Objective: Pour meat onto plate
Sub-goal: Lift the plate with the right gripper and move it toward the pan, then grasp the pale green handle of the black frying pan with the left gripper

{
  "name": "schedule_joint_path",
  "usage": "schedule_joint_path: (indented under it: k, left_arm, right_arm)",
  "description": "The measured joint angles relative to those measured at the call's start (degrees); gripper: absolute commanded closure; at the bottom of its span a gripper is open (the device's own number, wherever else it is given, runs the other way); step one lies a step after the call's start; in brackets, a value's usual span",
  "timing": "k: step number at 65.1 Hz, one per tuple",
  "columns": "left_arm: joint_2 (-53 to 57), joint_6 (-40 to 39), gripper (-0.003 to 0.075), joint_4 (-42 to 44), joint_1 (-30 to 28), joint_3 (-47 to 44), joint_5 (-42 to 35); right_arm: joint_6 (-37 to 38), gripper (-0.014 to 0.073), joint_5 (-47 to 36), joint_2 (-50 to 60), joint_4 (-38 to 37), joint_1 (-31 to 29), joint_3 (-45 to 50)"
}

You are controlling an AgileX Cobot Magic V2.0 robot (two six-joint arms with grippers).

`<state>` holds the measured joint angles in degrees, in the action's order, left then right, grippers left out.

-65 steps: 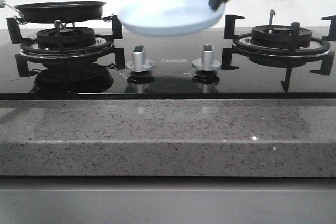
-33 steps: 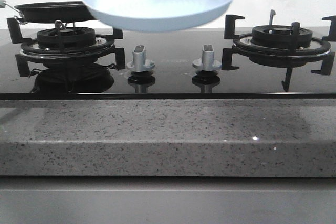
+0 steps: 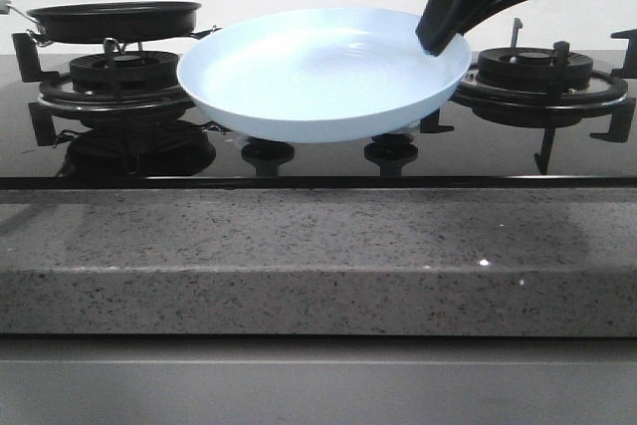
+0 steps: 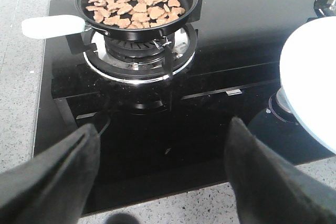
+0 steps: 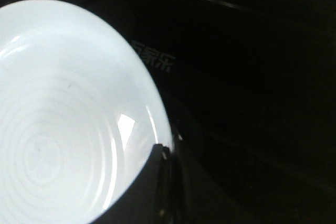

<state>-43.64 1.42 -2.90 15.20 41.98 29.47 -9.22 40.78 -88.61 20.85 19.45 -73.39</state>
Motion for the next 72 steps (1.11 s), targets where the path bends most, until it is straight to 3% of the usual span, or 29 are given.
schedule_joint_path:
  k: [6, 20, 29, 58, 72]
  left_arm:
    - [-0.3, 0.0, 0.0109, 0.4, -1.5, 0.6, 0.1]
    - [-6.0, 0.0, 0.0112, 0.1, -9.4, 6.4, 4.4]
    - [-13.4, 0.9, 0.0112, -4.5, -16.2, 13.4, 9.3]
    - [-36.6, 20.8, 0.0112, -43.0, -29.8, 27.5, 17.8]
    - [-45.6, 22.5, 0.0112, -50.5, -30.4, 31.0, 18.0]
  right_arm:
    - [0.0, 0.0663, 0.0, 0.0, 0.0, 0.0, 0.1]
    - [0.0, 0.0663, 0.0, 0.0, 0.0, 0.0, 0.1]
    - [0.0, 0.0663, 0.0, 0.0, 0.0, 0.0, 0.1]
    - [0.0, 0.0663, 0.0, 0.0, 0.0, 0.0, 0.1]
    - [0.0, 0.0663, 0.0, 0.0, 0.0, 0.0, 0.1]
